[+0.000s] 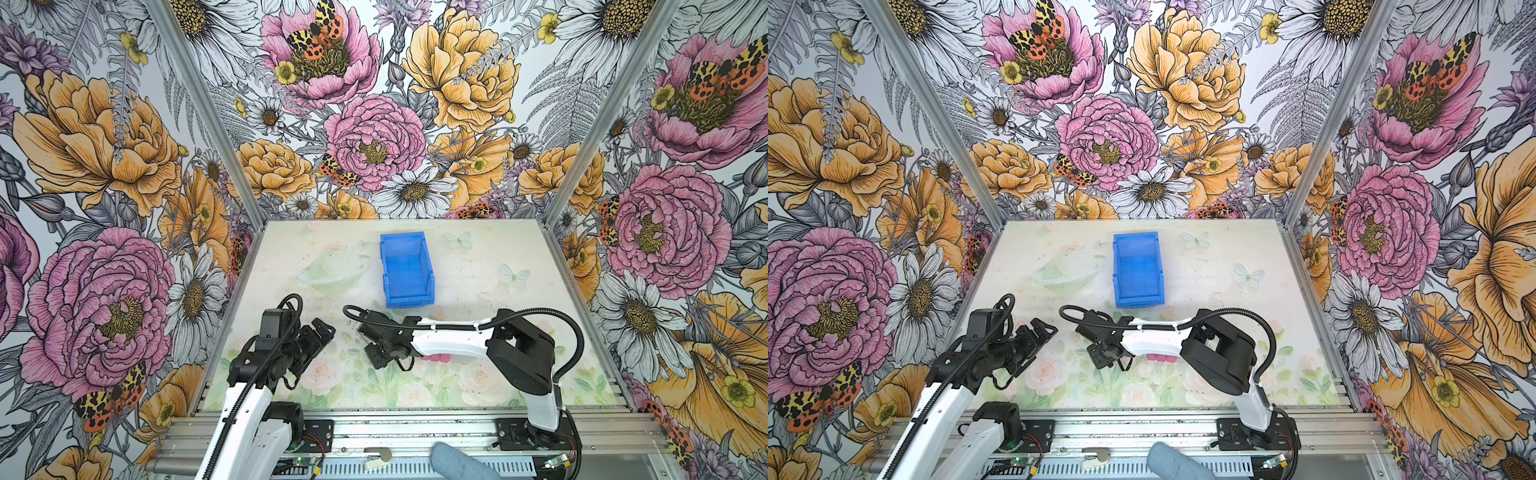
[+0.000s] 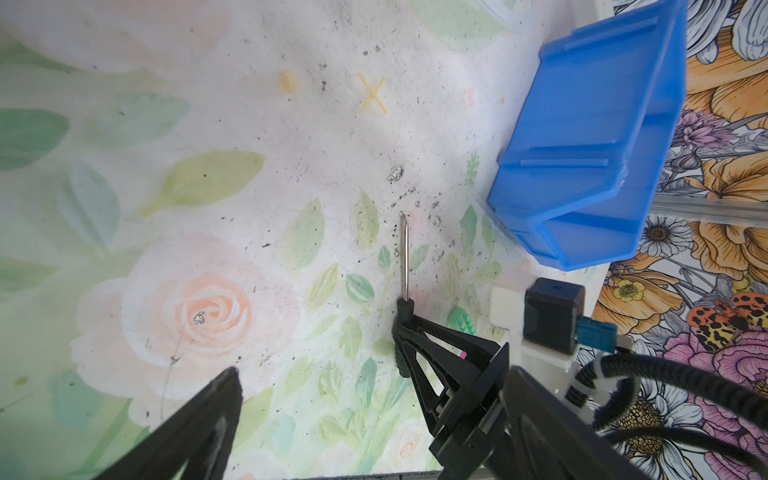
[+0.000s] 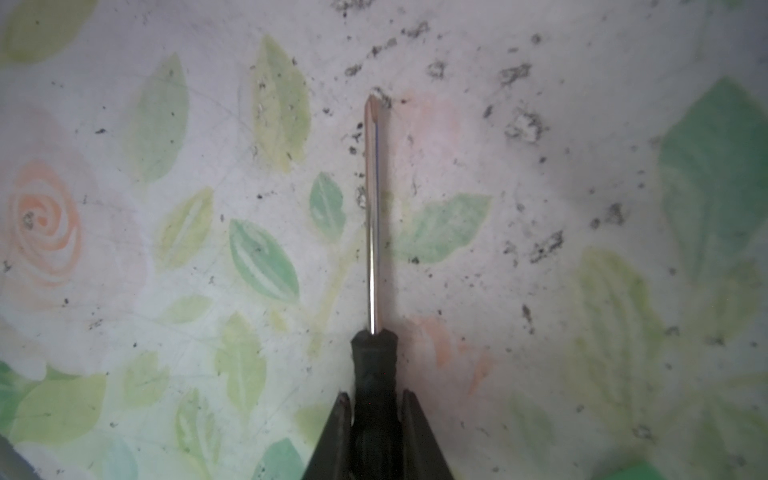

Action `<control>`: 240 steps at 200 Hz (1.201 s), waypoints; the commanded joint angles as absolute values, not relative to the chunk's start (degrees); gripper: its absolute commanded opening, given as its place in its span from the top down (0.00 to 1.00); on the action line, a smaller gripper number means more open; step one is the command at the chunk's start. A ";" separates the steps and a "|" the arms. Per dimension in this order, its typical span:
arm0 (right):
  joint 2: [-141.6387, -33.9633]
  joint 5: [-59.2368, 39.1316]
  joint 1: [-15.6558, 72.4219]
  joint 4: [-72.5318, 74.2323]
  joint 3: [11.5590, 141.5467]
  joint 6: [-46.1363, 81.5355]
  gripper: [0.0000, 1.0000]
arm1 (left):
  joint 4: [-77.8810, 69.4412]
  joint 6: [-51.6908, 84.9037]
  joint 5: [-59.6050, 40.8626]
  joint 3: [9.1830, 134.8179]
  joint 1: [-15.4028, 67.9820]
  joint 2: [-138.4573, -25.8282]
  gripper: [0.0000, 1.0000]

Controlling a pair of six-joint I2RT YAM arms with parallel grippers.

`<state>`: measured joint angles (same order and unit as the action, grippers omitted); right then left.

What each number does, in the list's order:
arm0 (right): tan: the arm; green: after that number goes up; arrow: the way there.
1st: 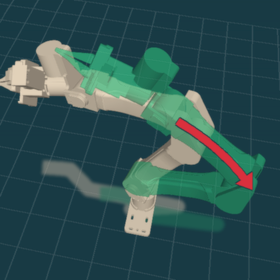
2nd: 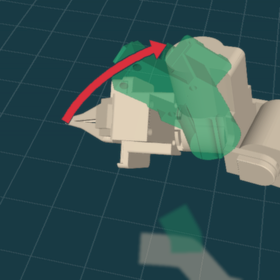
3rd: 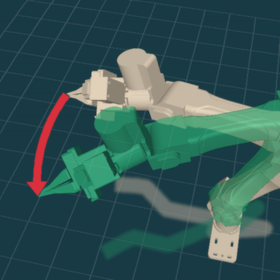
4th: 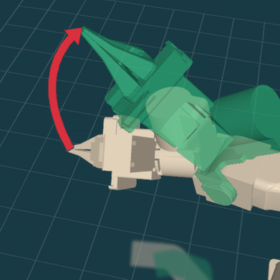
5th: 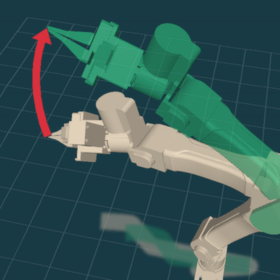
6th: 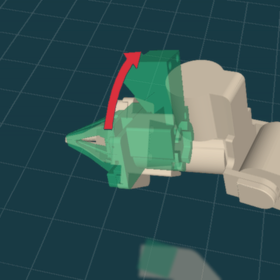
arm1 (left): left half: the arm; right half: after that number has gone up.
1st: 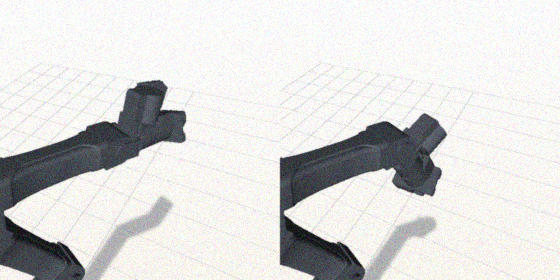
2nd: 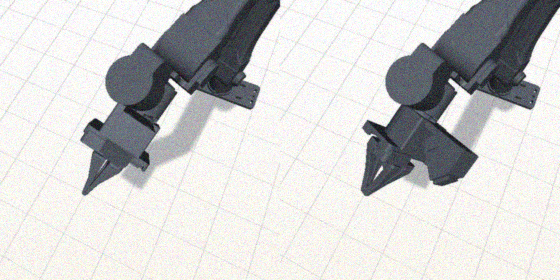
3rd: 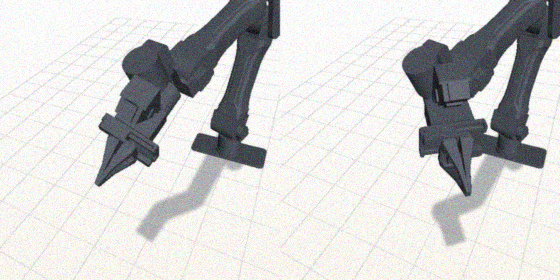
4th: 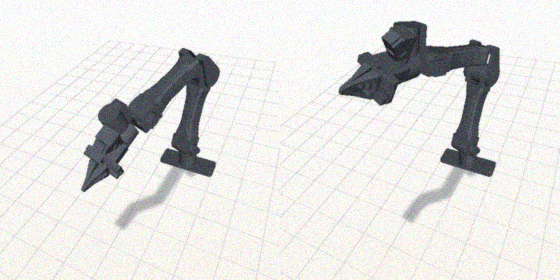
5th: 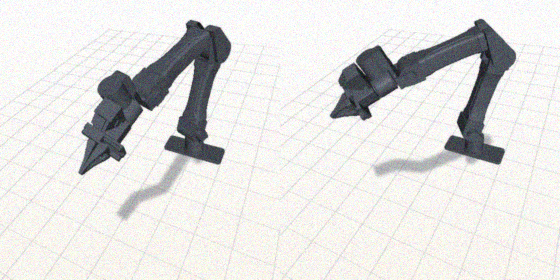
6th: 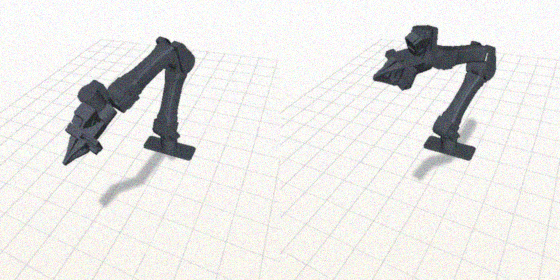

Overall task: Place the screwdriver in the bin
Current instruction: 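Lift the screwdriver with the right gripper and carry it over the blue bin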

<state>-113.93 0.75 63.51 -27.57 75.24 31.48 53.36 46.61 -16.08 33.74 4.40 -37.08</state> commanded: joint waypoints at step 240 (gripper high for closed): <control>-101.24 6.85 38.83 -28.24 83.11 31.82 1.00 | 15.93 29.96 -25.68 45.25 20.63 -58.47 0.01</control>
